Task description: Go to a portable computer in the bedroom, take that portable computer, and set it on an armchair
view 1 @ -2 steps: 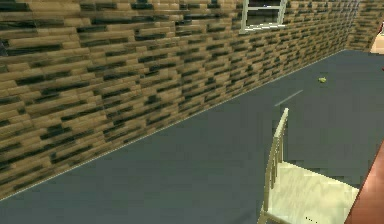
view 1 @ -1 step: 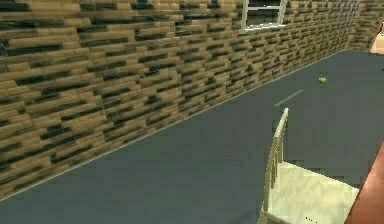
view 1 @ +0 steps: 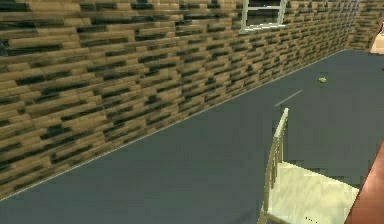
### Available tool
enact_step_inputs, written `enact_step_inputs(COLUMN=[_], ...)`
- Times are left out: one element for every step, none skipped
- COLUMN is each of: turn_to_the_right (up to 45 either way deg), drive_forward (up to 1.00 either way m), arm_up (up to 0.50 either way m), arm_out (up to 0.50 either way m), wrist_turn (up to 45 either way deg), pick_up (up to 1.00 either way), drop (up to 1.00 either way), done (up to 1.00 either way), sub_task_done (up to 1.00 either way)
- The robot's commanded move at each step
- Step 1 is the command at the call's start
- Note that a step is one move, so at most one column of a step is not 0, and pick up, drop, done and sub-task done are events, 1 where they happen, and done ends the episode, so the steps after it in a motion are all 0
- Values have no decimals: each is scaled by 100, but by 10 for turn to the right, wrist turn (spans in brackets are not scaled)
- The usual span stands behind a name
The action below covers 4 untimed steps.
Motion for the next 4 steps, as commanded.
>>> enact_step_inputs(turn_to_the_right=[0, 0, 0, 0], drive_forward=[0, 0, 0, 0], arm_up=[20, 0, 0, 0], arm_out=[0, 0, 0, 0], wrist_turn=[0, -450, -450, -120], pick_up=[0, 0, 0, 0], drop=[0, 0, 0, 0], done=[0, 0, 0, 0], sub_task_done=[0, 0, 0, 0])
